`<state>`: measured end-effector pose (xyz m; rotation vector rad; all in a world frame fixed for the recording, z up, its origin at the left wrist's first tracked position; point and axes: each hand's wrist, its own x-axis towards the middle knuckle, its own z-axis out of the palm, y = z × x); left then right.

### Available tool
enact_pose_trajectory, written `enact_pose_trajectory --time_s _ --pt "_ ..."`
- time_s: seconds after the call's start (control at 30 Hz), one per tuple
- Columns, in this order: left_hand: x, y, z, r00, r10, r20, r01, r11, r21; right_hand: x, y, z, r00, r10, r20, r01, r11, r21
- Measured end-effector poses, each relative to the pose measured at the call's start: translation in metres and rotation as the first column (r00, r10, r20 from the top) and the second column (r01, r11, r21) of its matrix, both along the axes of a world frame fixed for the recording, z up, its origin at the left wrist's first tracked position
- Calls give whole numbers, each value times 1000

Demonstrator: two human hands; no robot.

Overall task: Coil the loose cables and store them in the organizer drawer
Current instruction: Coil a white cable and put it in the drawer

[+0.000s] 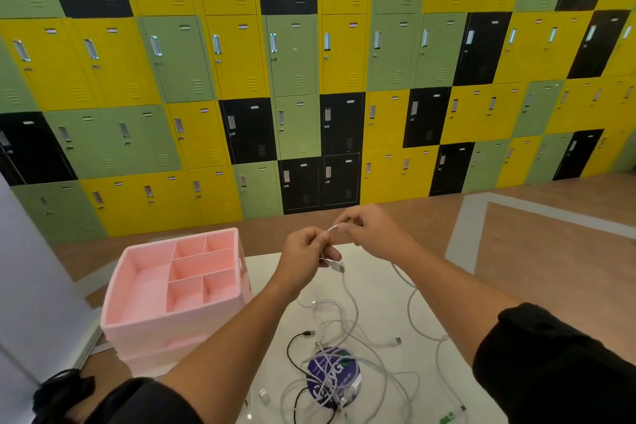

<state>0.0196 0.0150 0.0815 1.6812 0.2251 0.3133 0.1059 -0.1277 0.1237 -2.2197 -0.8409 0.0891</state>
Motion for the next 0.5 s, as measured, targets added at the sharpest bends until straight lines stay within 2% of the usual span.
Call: enact_pose_trajectory --time_s 0.1,0.23,0.3,0.37,0.5 --pt "0 -1 0 998 -50 -29 45 985 -164 2 -1 0 1000 8 1 -8 1000 -16" --pt "-2 -2 8 986 -101 -134 32 899 -437 4 -3 -7 1000 -20 -21 21 999 29" --pt "-5 1 11 963 -178 -204 57 869 -492 5 -3 -10 998 -53 -31 53 998 20" --pt "-8 4 11 939 -239 -248 93 870 -484 6 -3 -11 993 -111 -28 112 994 11" --pt "-10 4 12 930 -290 -225 118 817 -565 5 0 -13 991 -131 -30 132 991 11"
